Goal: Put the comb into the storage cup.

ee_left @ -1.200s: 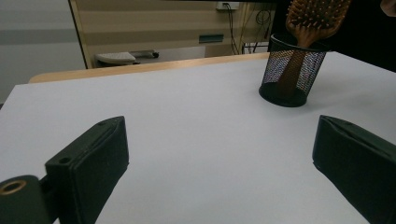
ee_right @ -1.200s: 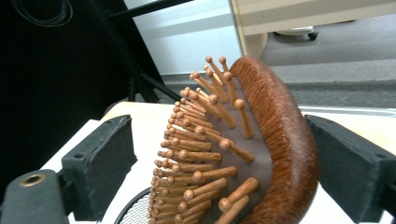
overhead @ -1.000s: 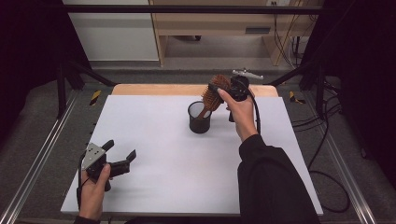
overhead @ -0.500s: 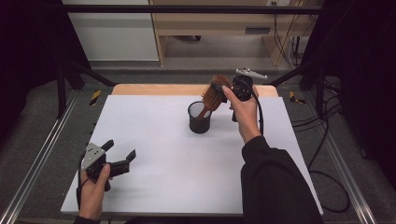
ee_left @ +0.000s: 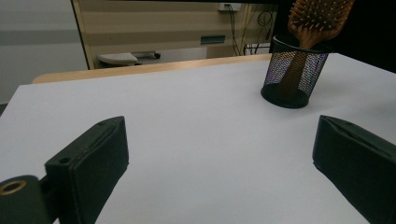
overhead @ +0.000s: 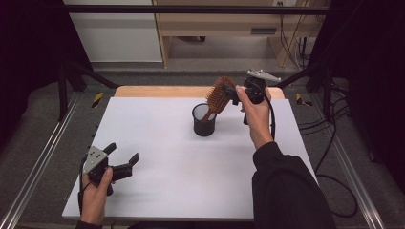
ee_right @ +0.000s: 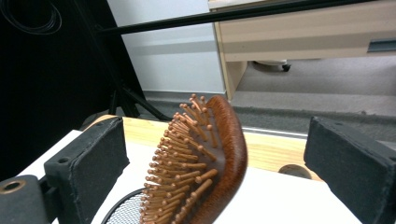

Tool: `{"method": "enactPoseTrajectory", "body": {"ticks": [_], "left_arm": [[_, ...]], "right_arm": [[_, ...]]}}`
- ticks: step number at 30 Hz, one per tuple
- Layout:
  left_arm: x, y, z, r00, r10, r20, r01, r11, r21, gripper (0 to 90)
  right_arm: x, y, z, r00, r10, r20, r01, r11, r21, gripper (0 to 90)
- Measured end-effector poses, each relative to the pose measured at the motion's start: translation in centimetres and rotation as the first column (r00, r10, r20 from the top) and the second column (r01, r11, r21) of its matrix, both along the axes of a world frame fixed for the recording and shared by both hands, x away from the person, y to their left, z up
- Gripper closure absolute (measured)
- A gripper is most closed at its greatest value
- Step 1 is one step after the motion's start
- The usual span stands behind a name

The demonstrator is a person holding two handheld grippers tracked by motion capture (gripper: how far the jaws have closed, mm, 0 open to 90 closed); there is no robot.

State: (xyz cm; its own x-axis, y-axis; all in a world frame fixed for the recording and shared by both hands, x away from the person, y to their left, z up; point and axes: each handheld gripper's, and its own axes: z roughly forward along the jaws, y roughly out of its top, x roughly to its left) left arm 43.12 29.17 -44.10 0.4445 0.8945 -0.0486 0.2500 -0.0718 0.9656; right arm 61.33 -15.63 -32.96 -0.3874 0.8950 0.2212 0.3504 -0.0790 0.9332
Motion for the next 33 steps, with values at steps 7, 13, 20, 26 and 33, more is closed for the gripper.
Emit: {"method": "enactPoseTrajectory", "body": {"ticks": [7, 13, 20, 26, 33], "left_arm": [[0.0, 0.0, 0.1, 1.0, 0.005, 0.005, -0.005, 1.0, -0.004, 4.0], [0.0, -0.1, 0.1, 0.9998, 0.013, 0.014, -0.013, 0.9999, -0.003, 3.9], [0.0, 0.0, 0.2, 0.9991, 0.023, 0.035, -0.024, 0.9996, 0.016, 3.7], [-0.3, 0.2, 0.3, 0.9987, 0.021, 0.047, -0.022, 0.9995, 0.024, 3.6], [-0.4, 0.5, 0.4, 0.998, 0.028, 0.057, -0.029, 0.9994, 0.017, 3.4]], "right_arm": [[-0.9, -0.8, 0.5, 0.9997, 0.0, 0.024, 0.0, 1.0, 0.001, 6.2], [-1.8, -1.3, 1.2, 0.9992, 0.01, 0.038, -0.01, 1.0, 0.003, 6.4], [-3.1, -2.3, 1.3, 0.9975, 0.037, 0.061, -0.037, 0.999, -0.004, 7.1], [-4.4, -3.3, 0.9, 0.9943, 0.052, 0.093, -0.049, 0.998, -0.032, 7.5], [-6.2, -3.9, 1.0, 0.9837, 0.046, 0.174, -0.035, 0.997, -0.067, 5.7]]}}
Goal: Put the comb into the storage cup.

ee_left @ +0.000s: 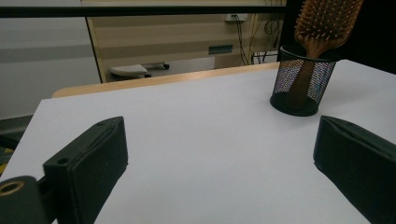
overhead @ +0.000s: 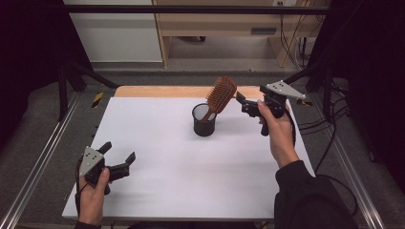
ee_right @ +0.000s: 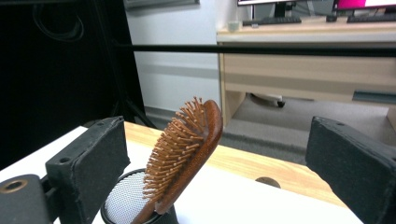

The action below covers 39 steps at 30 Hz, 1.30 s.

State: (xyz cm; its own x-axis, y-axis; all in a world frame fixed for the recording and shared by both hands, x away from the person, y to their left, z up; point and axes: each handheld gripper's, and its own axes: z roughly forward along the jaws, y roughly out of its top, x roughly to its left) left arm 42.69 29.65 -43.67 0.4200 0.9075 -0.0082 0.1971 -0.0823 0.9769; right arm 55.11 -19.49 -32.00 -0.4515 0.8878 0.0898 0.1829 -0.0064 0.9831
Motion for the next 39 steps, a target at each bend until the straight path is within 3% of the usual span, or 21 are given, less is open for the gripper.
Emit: {"method": "enactPoseTrajectory", "body": {"ticks": [10, 39], "left_arm": [[0.1, 0.1, 0.0, 1.0, 0.001, 0.003, -0.001, 1.0, 0.003, 3.3], [0.2, 1.1, 0.1, 0.9999, 0.014, 0.005, -0.014, 0.9998, -0.017, 2.9]], "right_arm": [[-1.6, -0.5, -0.8, 0.9989, 0.012, 0.046, -0.011, 1.0, -0.026, 5.4], [-4.5, -3.6, -1.6, 0.9972, -0.03, 0.069, 0.034, 0.998, -0.049, 4.4]]}}
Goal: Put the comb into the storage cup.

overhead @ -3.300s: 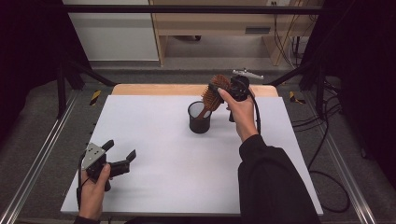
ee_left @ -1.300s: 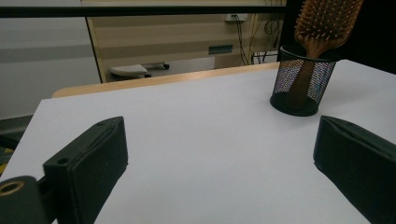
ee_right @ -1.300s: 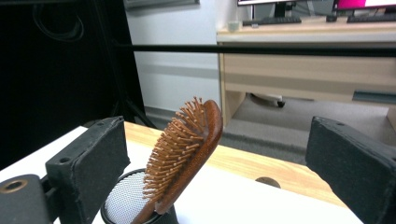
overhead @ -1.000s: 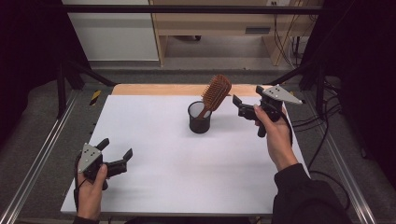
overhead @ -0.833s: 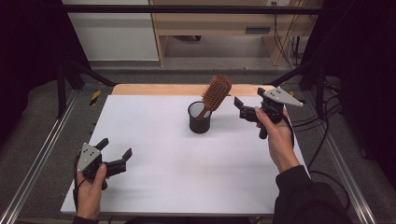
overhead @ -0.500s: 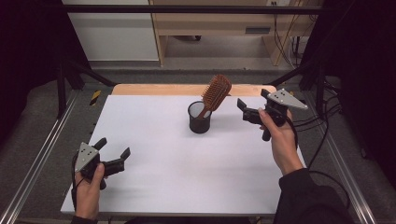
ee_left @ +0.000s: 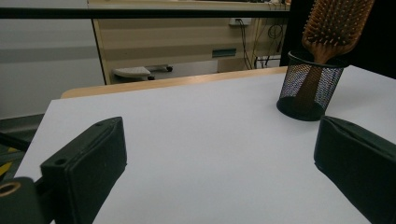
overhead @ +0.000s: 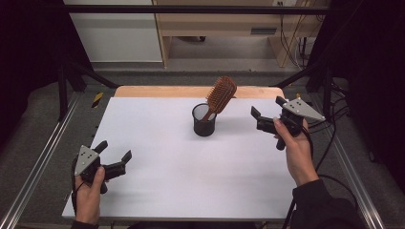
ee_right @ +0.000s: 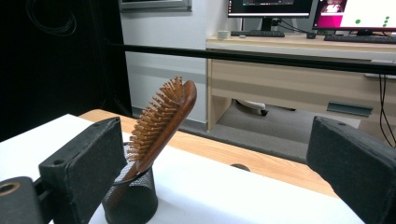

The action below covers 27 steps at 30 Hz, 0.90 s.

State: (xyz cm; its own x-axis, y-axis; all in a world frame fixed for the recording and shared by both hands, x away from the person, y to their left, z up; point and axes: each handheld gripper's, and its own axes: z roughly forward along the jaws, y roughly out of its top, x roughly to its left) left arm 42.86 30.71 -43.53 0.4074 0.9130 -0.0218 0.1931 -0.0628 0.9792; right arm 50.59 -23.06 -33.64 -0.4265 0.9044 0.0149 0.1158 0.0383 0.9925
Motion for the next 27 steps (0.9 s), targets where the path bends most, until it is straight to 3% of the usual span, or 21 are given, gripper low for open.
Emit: {"method": "enactPoseTrajectory", "body": {"ticks": [11, 27], "left_arm": [[-0.1, 0.1, 0.1, 0.9999, -0.011, 0.002, 0.011, 0.9999, -0.004, 2.7], [-0.4, 0.4, 0.1, 0.9999, -0.014, 0.006, 0.014, 0.9999, -0.009, 2.5]], "right_arm": [[-1.5, -2.0, -0.9, 0.9998, -0.018, 0.012, 0.018, 1.0, -0.001, 4.4], [-3.5, -3.8, -3.4, 0.9995, -0.029, -0.01, 0.029, 1.0, -0.002, 4.4]]}}
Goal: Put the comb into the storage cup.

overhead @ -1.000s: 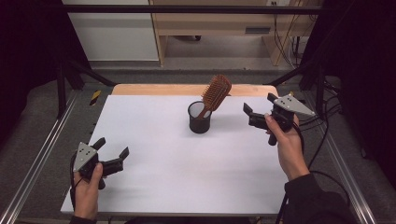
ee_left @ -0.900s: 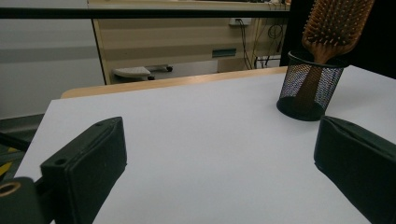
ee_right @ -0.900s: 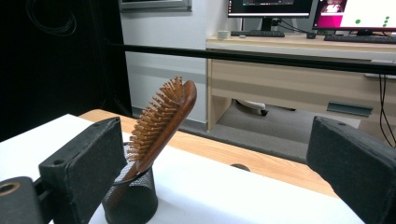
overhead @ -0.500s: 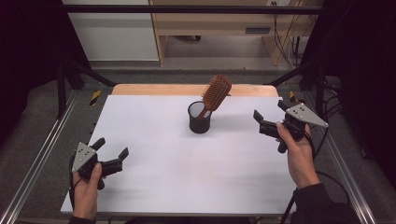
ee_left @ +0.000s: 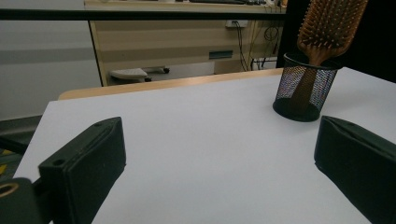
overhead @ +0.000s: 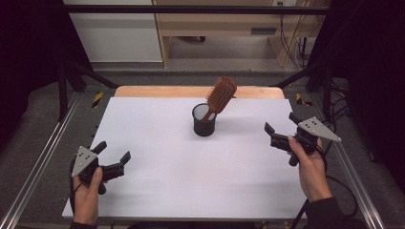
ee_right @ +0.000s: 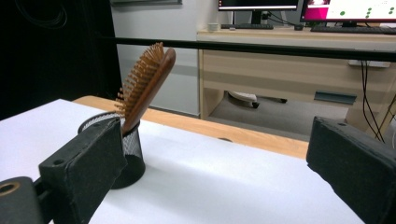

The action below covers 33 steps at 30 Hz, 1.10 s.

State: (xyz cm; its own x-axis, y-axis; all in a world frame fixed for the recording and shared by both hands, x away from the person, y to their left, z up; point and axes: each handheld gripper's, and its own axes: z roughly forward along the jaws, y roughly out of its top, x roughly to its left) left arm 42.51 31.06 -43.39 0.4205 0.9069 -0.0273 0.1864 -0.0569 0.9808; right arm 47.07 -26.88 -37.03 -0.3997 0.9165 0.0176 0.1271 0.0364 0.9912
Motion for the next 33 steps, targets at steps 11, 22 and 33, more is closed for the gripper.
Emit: {"method": "enactPoseTrajectory", "body": {"ticks": [11, 22, 33], "left_arm": [[-0.2, 0.1, 0.1, 1.0, -0.005, 0.004, 0.005, 1.0, 0.0, 2.5], [-0.5, 0.6, 0.0, 1.0, -0.005, 0.006, 0.005, 1.0, -0.002, 2.5], [-0.6, 0.6, -0.1, 0.9998, -0.016, 0.014, 0.016, 0.9998, -0.009, 2.5]], "right_arm": [[-1.5, -1.0, -2.8, 0.9995, -0.008, -0.031, 0.008, 1.0, 0.002, 4.4], [-3.0, -1.9, -5.5, 0.9978, -0.019, -0.063, 0.02, 1.0, 0.014, 4.5], [-3.9, -1.2, -6.8, 0.9974, 0.001, -0.072, -0.001, 1.0, 0.001, 4.5]]}}
